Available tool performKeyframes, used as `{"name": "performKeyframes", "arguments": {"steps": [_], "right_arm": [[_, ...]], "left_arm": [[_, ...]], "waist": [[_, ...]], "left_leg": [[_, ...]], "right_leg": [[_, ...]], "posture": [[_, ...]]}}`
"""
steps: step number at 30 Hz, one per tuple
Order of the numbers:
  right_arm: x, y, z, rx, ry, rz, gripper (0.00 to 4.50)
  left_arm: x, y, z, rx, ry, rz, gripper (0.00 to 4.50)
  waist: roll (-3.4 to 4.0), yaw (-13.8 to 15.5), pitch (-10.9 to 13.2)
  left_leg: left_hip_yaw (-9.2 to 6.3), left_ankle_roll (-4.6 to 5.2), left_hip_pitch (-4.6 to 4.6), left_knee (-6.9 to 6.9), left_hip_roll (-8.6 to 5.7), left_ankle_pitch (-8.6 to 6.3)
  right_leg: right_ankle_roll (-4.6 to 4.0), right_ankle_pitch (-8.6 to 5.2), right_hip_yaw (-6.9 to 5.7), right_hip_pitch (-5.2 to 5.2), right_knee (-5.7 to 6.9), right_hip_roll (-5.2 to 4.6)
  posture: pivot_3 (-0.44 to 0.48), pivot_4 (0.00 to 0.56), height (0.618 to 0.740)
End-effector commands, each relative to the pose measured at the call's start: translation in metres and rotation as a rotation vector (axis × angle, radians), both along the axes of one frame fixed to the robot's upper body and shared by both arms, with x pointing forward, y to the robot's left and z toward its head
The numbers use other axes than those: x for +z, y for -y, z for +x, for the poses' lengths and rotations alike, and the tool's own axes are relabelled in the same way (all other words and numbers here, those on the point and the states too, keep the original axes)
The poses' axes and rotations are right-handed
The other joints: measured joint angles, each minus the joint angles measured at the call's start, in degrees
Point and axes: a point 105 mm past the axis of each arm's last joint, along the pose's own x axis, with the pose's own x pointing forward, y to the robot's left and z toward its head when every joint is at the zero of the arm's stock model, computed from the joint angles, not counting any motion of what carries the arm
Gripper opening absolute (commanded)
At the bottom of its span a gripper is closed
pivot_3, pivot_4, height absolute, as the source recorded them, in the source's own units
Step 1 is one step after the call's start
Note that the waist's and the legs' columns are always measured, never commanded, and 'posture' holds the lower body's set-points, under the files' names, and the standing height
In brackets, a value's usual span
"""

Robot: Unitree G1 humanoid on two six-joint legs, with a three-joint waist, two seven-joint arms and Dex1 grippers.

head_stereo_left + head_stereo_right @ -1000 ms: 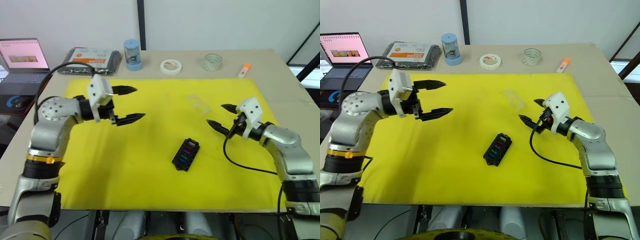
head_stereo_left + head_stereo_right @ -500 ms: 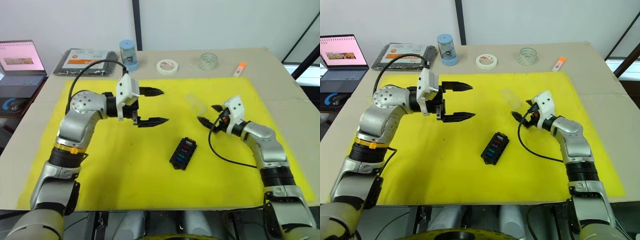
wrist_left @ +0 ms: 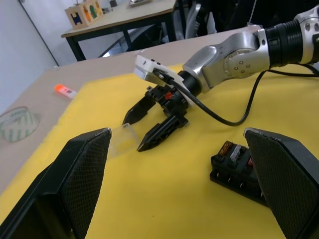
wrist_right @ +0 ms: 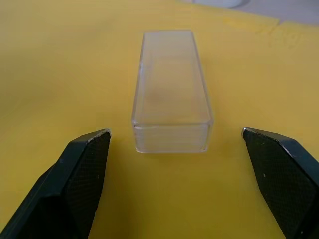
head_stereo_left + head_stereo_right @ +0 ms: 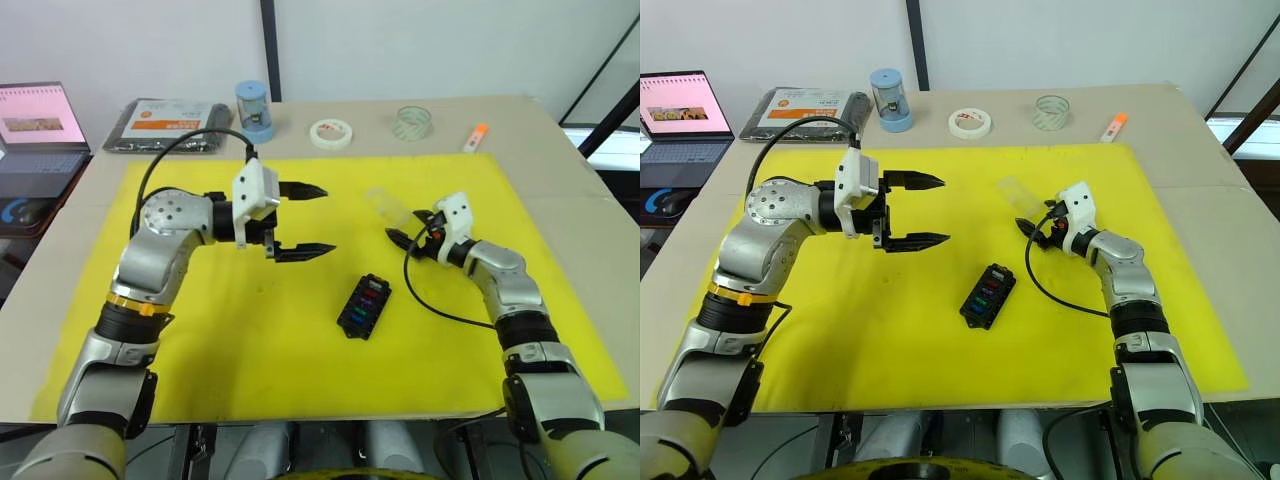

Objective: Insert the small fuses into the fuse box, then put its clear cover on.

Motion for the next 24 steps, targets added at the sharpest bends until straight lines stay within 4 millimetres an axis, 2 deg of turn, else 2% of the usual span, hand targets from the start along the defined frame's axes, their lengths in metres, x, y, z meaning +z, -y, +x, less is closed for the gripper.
{"name": "performKeyframes", "arguments": {"steps": [1,3,6,12,19,22,24], "right_arm": [[-0.001,-0.006,0.003,0.011,0.027,0.015,4.45],[-0.001,-0.007,0.003,0.007,0.041,0.023,4.45],[-0.001,-0.008,0.004,0.004,0.056,0.031,3.84],[-0.007,-0.010,0.004,0.013,0.068,-0.019,1.83],[-0.001,-0.010,0.004,0.009,0.099,-0.003,1.83],[0.012,-0.007,0.002,0.008,0.147,0.015,1.83],[0.028,-0.005,-0.002,0.015,0.197,0.013,1.83]], "left_arm": [[0.006,0.002,-0.007,-0.007,0.030,-0.013,4.50],[0.006,0.002,-0.008,-0.004,0.028,-0.014,4.50],[0.007,0.002,-0.009,0.000,0.026,-0.016,4.50],[0.006,0.004,-0.011,0.001,0.023,-0.019,4.50],[0.004,0.007,-0.012,0.000,0.014,-0.032,4.50],[-0.001,0.003,-0.015,0.018,0.000,-0.027,4.50],[-0.011,-0.002,-0.023,0.021,-0.040,-0.012,4.50]], "waist": [[0.00,-0.06,0.00],[0.00,-0.06,0.00],[0.00,-0.06,-0.01],[0.00,-0.10,-0.01],[0.00,-0.27,-0.01],[0.01,-0.47,-0.01],[0.03,-0.59,-0.01]], "left_leg": [[0.00,0.00,0.00,0.00,0.02,0.00],[0.00,-0.01,0.00,0.00,0.03,0.01],[0.00,-0.01,0.00,0.01,0.02,0.01],[0.00,-0.02,0.02,0.00,0.03,0.01],[0.00,-0.02,0.03,0.00,0.03,0.01],[0.00,-0.02,0.02,0.00,0.03,0.01],[-0.01,-0.02,0.00,-0.03,0.03,0.01]], "right_leg": [[0.00,0.00,0.00,0.00,0.00,0.01],[-0.01,0.01,0.00,0.00,0.00,0.01],[-0.02,0.01,0.01,0.00,0.00,0.03],[-0.02,0.01,0.01,0.00,0.00,0.04],[-0.03,0.02,0.02,0.01,0.01,0.05],[-0.03,0.02,0.03,0.01,0.00,0.05],[-0.03,0.02,0.03,-0.02,0.00,0.02]], "posture": [[0.000,0.150,0.740],[0.000,0.150,0.740],[0.000,0.150,0.740],[0.000,0.150,0.740],[0.000,0.150,0.740],[0.000,0.150,0.740],[0.000,0.150,0.740]]}}
